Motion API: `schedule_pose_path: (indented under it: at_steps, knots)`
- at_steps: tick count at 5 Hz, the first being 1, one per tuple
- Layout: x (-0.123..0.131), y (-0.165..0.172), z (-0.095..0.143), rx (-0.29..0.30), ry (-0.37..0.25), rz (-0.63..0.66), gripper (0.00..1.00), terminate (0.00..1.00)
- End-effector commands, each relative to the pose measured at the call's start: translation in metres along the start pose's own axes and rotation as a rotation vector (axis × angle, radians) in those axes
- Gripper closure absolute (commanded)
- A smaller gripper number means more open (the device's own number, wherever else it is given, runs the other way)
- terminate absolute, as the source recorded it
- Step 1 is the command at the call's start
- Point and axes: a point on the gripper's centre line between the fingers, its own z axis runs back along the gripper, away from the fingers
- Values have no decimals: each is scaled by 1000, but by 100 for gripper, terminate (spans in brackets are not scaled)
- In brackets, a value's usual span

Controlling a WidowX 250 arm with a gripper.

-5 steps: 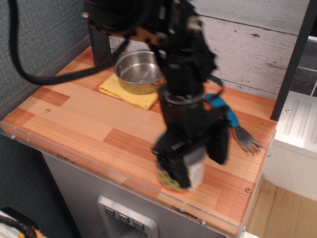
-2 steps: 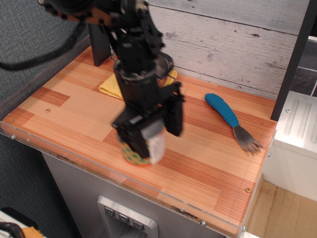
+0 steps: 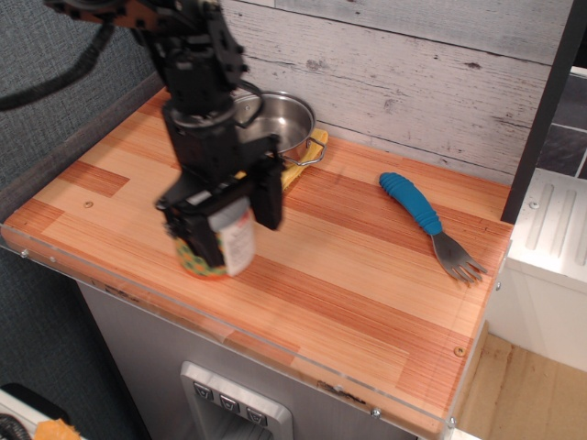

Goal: Move the packed food can behind the vessel

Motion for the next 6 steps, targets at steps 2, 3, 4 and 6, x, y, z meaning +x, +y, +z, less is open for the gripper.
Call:
schedule_pose_path:
  at_steps: [2,3,4,6]
  knots:
    - [61,18,25,-41,-87,101,0,0]
    - [77,21,27,-44,-92,140,0,0]
    - [87,21,31,-42,-106,152,0,0]
    - [98,21,37,-23,-151,149,0,0]
